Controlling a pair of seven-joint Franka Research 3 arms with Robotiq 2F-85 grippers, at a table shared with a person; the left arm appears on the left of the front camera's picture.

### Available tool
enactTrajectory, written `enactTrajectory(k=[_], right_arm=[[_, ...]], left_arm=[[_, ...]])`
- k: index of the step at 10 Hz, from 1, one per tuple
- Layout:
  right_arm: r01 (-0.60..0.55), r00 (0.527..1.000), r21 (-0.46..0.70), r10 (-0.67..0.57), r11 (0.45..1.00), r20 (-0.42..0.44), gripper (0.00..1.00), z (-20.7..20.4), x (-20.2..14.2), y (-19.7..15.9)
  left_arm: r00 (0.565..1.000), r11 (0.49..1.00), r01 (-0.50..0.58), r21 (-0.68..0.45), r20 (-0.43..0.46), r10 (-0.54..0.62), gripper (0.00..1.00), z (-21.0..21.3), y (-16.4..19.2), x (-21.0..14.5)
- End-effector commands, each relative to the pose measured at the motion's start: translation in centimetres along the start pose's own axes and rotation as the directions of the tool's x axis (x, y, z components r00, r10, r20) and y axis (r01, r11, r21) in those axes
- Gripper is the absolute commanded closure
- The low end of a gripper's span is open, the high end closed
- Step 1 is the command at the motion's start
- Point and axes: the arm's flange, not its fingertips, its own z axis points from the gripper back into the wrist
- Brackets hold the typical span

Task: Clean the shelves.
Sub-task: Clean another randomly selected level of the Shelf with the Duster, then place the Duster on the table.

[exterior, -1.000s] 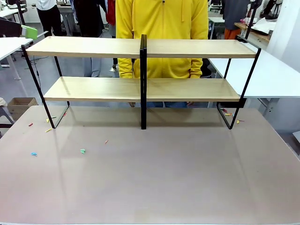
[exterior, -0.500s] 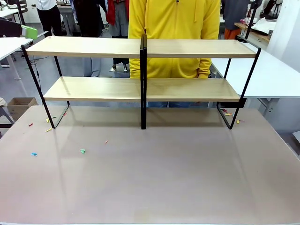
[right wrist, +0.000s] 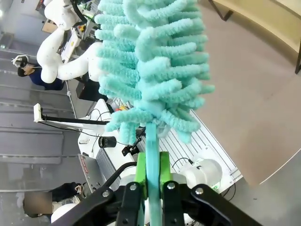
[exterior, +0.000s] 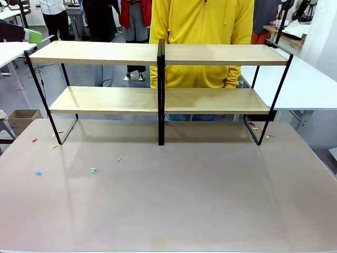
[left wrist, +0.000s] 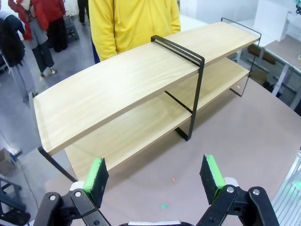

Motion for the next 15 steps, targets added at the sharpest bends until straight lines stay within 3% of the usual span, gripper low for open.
enactTrajectory(k=[1,11,12,13,14,15], right_arm=[[0.007,1.0,0.019,-0.008,1.0,0.019,0.88,0.1,0.2,0.4],[0.0,1.0,0.002,0.0,1.0,0.004,0.88,0.0,0.1,0.0],[-0.044,0.976,0.048,0.053,0.998,-0.212,0.88,-4.5,1.5,-0.8],[-0.027,0.933,0.093,0.058,0.995,-0.356,0.88,-9.5,2.1,-2.8],[0.004,0.891,0.136,0.059,0.991,-0.449,0.88,-14.1,1.8,-5.0],[0.075,0.859,0.214,0.046,0.974,-0.51,0.88,-19.0,0.8,-8.1]], left_arm=[[1.0,1.0,0.008,-0.001,-0.001,-0.008,0.0,0.0,0.0,-0.2],[1.0,1.0,0.0,0.0,0.0,0.0,0.0,0.0,0.0,0.0],[0.986,0.966,-0.09,-0.241,-0.159,0.053,0.0,-3.5,-1.0,-1.1],[0.942,0.845,-0.267,-0.463,-0.309,0.128,0.0,-6.2,-1.7,-4.5],[0.868,0.75,-0.449,-0.485,-0.436,0.237,0.0,-8.1,-2.5,-9.1],[0.752,0.626,-0.625,-0.466,-0.576,0.322,0.0,-9.6,-4.3,-15.1]])
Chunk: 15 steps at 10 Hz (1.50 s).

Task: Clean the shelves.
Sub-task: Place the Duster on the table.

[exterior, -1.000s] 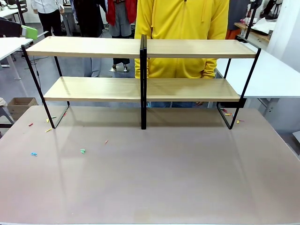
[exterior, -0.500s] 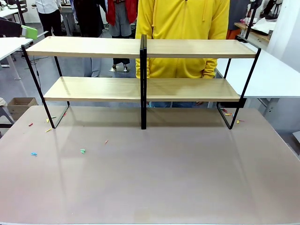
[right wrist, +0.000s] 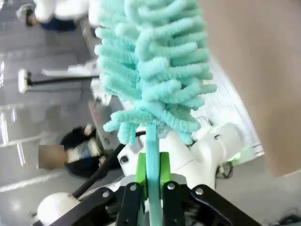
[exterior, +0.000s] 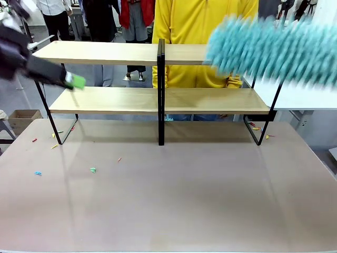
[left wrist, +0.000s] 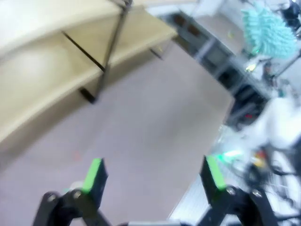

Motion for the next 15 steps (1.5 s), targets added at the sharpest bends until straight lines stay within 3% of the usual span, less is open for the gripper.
enactTrajectory(k=[1,2,3,4,5,6,7,8,9,11,14,15], right_arm=[[0.014,0.992,0.13,0.002,0.991,-0.127,0.88,-6.4,-0.2,-6.8],[0.092,0.986,0.172,-0.066,0.981,-0.151,0.88,-9.7,-0.3,-9.7],[0.158,0.975,0.184,-0.124,0.97,-0.185,0.88,-12.4,-0.9,-12.3],[0.182,0.971,0.189,-0.146,0.965,-0.19,0.88,-13.5,-2.3,-13.9],[0.272,0.96,0.123,-0.26,0.954,-0.101,0.88,-10.6,-3.6,-13.3],[0.179,0.971,0.214,-0.137,0.96,-0.198,0.88,-14.0,-1.0,-13.8],[0.245,0.966,0.177,-0.223,0.953,-0.133,0.88,-12.6,-3.8,-15.1],[0.245,0.966,0.177,-0.223,0.953,-0.133,0.88,-12.6,-3.8,-15.1],[0.238,0.952,0.191,-0.189,0.952,-0.242,0.88,-13.7,-1.7,-17.4],[0.215,0.933,0.142,-0.16,0.966,-0.323,0.88,-16.3,2.3,-20.8],[0.211,0.912,0.118,-0.152,0.97,-0.381,0.88,-16.5,5.2,-24.0],[0.223,0.905,0.118,-0.16,0.968,-0.395,0.81,-16.1,5.6,-24.7]], left_arm=[[0.884,0.852,-0.46,-0.249,-0.216,0.414,0.0,-4.0,2.1,-13.6],[0.842,0.791,-0.54,-0.288,-0.205,0.499,0.0,-5.1,2.7,-17.3],[0.784,0.722,-0.621,-0.304,-0.259,0.565,0.0,-6.0,3.6,-20.5],[0.712,0.635,-0.702,-0.322,-0.312,0.629,0.0,-6.2,5.1,-23.8],[0.69,0.598,-0.723,-0.346,-0.321,0.649,0.0,-6.1,6.2,-25.2],[0.688,0.664,-0.719,-0.203,-0.341,0.64,0.0,-4.4,7.4,-23.9],[0.701,0.591,-0.709,-0.384,-0.287,0.653,0.0,-5.7,14.7,-16.3],[0.701,0.591,-0.709,-0.384,-0.287,0.653,0.0,-5.7,14.7,-16.3],[0.701,0.591,-0.709,-0.384,-0.287,0.653,0.0,-5.7,14.7,-16.3],[0.701,0.591,-0.709,-0.384,-0.287,0.653,0.0,-5.7,14.7,-16.3],[0.701,0.591,-0.709,-0.384,-0.287,0.653,0.0,-5.7,14.7,-16.3],[0.701,0.591,-0.709,-0.384,-0.287,0.653,0.0,-5.7,14.7,-16.3]])
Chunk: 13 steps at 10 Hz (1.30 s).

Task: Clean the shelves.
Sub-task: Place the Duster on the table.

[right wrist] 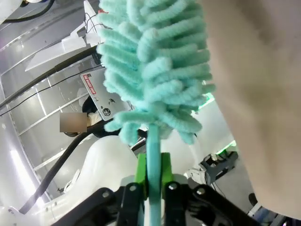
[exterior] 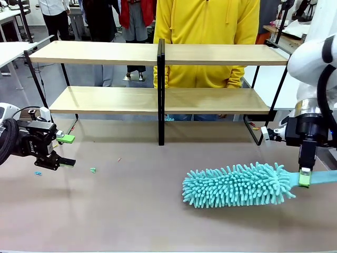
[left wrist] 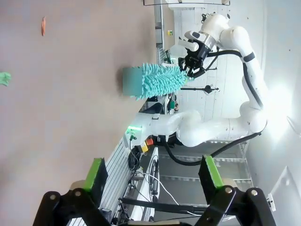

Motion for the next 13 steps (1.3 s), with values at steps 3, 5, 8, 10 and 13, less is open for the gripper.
enactTrajectory(k=[3,5,8,10,13], right_arm=[[0.018,0.99,-0.077,-0.007,0.997,0.142,0.0,3.9,-2.0,-1.2],[0.053,0.877,-0.194,0.048,0.98,0.478,0.0,4.4,-4.8,-0.6],[-0.018,0.428,0.016,-0.006,1.0,0.904,0.0,4.0,-10.0,0.2],[-0.188,0.295,0.186,-0.125,0.964,0.947,0.0,3.7,-11.5,0.3],[-0.072,0.47,0.147,-0.097,0.986,0.877,0.0,4.6,-12.4,-0.4]], left_arm=[[1.0,0.999,0.025,-0.03,0.019,-0.025,0.0,-0.3,-0.2,-0.1],[1.0,0.999,0.025,-0.03,0.019,-0.025,0.0,-0.3,-0.2,-0.1],[1.0,0.999,0.025,-0.03,0.019,-0.025,0.0,-0.3,-0.2,-0.1],[1.0,0.999,0.025,-0.03,0.019,-0.025,0.0,-0.3,-0.2,-0.1],[1.0,0.999,0.025,-0.03,0.019,-0.025,0.0,-0.3,-0.2,-0.1]])
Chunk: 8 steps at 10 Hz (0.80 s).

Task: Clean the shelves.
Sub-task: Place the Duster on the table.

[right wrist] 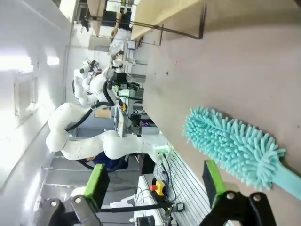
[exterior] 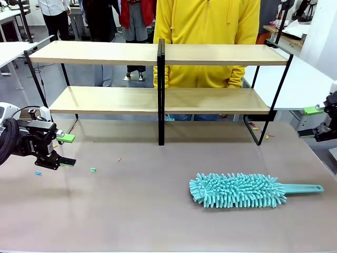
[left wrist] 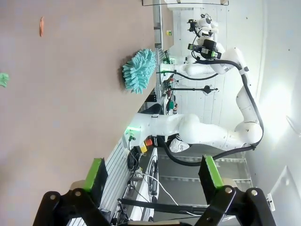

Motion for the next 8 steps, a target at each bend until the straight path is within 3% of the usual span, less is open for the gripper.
enactTrajectory(k=[1,8], right_arm=[[-0.018,0.997,-0.063,0.014,0.998,-0.07,0.0,0.22,0.51,0.12],[-0.018,0.997,-0.063,0.014,0.998,-0.07,0.0,0.22,0.51,0.12]], left_arm=[[1.0,0.999,0.024,-0.025,0.015,-0.024,0.0,-0.24,-0.13,-0.14],[1.0,0.999,0.024,-0.025,0.015,-0.024,0.0,-0.24,-0.13,-0.14]])
